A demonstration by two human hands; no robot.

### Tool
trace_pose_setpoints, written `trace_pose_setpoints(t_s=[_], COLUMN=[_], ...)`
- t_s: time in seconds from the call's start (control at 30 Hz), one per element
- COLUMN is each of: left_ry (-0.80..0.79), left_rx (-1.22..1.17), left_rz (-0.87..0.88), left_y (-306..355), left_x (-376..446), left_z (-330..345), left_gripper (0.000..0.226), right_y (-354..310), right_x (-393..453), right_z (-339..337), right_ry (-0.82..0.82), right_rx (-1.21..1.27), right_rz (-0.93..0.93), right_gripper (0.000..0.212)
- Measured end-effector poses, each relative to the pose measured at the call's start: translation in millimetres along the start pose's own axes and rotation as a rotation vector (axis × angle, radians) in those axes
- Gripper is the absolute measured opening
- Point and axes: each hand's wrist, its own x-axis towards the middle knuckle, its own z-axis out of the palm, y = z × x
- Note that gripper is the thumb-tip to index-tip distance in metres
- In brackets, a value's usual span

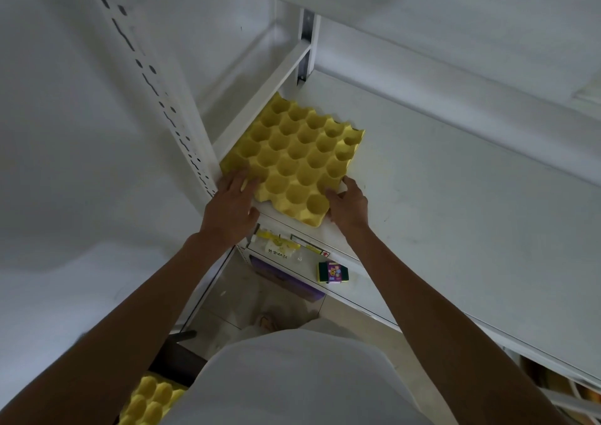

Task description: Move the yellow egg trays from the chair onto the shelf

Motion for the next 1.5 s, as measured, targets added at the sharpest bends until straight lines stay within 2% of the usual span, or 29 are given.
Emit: trace_pose_setpoints(t_s=[0.1,0.23,0.53,0.7,0.8,0.9,1.03,1.27,1.5], left_ry=[-0.016,0.003,0.015,-0.003,-0.079,-0.080,-0.083,-0.015,0.042], left_rx=[0.014,0.009,0.101,0.039,0.132,0.160,0.142,0.115,0.143], left_rz=[0.031,0.084,0.203,0.136,0.170,0.166,0.130,0.122,0.136], left_y=[5.5,13.0,11.4,10.3,11.3,16.8,22.3,23.6,28.6], left_x=[4.0,6.2,14.6,34.0,51.1,60.1,61.1,62.7,63.1], left_z=[-0.1,1.6,1.9,9.0,10.6,9.6,11.5,15.8,9.4], left_gripper=[0.067,0.067,0.072,0.093,0.087,0.079,0.082,0.088,0.088], right_y=[4.2,10.9,18.6,19.7,15.5,10.4,3.6,2.6,5.8], right_x=[2.3,2.9,7.8,20.0,28.3,38.6,49.8,54.8,51.1], right_z=[-4.6,-11.0,-24.1,-32.8,-36.2,-41.0,-44.2,-48.6,-49.5], right_ry=[0.028,0.051,0.073,0.063,0.069,0.069,0.048,0.045,0.180], right_rx=[0.024,-0.012,-0.081,-0.096,-0.123,-0.153,-0.240,-0.401,-0.615], right_rz=[0.021,0.025,0.061,0.047,0.052,0.061,0.046,0.003,-0.183], right_gripper=[0.056,0.070,0.066,0.065,0.065,0.066,0.064,0.060,0.065])
